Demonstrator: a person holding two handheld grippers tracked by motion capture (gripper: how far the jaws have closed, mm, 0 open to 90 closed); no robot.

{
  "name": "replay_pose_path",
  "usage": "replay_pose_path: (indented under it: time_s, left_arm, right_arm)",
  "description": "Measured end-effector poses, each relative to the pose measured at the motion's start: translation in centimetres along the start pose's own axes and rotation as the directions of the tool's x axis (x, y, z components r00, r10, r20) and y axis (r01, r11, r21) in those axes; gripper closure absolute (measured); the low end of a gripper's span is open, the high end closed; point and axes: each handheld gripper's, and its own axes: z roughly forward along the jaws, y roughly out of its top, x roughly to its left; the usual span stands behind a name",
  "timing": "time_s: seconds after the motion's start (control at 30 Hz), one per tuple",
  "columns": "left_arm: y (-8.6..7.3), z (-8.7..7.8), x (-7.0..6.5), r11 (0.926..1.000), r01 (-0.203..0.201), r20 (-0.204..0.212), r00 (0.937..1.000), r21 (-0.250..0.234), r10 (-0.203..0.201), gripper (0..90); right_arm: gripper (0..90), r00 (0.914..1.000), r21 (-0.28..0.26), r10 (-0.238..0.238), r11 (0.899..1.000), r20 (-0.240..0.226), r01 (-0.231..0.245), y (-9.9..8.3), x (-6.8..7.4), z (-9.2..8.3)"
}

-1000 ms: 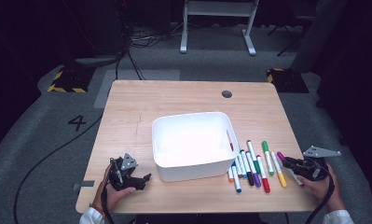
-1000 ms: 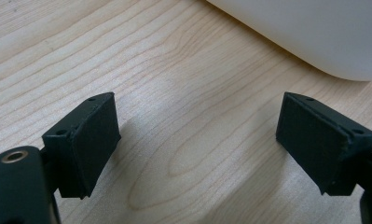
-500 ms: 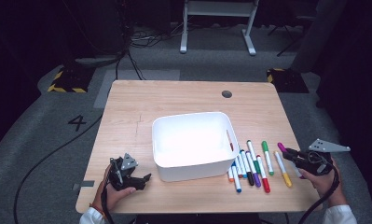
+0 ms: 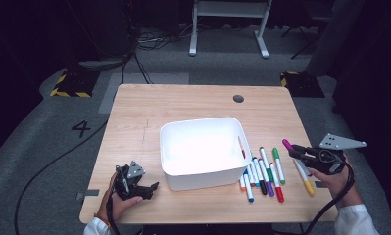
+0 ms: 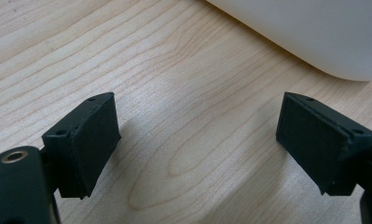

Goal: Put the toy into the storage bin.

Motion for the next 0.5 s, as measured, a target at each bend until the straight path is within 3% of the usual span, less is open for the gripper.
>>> replay_pose_path:
  time_s: [0.23, 0.5]
  left_arm:
    - [0.0, 0.0, 0.0, 1.0, 0.0, 0.0, 1.0, 0.0, 0.0, 13.4]
    - [0.0, 0.0, 0.0, 1.0, 0.0, 0.0, 1.0, 0.0, 0.0, 13.4]
  right_arm:
    - [74.5, 0.9977, -0.014, -0.055, 0.998, -0.039, 0.055, 2.9, 1.2, 0.6]
    - [74.5, 0.9925, -0.019, -0.1, 0.995, -0.07, 0.099, 4.9, 2.5, 1.9]
